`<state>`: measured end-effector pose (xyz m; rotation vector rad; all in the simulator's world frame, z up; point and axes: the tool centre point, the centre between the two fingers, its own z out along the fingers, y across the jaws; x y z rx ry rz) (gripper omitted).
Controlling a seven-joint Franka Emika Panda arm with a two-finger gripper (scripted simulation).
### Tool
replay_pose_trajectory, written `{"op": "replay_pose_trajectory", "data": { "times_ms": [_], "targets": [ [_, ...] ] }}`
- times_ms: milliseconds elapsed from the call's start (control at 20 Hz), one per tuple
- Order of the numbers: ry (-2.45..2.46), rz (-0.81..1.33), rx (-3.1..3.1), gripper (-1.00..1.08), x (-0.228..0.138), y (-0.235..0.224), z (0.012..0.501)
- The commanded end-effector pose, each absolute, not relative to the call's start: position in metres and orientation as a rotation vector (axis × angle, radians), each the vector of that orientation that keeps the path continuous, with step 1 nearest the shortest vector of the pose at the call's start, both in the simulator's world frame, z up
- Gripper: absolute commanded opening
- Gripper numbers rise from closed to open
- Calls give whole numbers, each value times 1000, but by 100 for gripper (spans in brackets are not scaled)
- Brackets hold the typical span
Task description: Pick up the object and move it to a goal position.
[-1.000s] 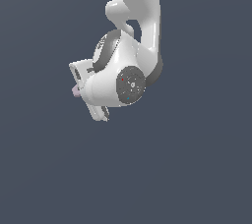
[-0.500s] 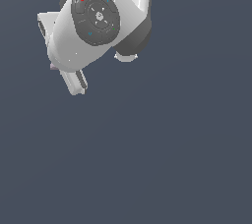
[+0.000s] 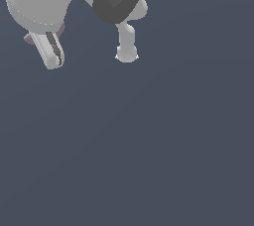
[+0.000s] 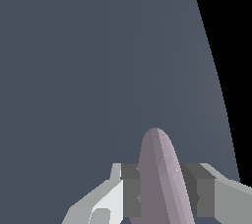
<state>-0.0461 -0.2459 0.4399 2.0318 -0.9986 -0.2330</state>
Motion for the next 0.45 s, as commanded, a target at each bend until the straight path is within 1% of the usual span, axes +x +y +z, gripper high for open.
{"op": "replay_pose_trajectory", "data": {
  "times_ms": [0, 400],
  "targets": [
    [-996, -233, 2032, -100, -48, -251, 451],
    [-994, -232, 2032, -100, -47, -253, 456]
  ]
}}
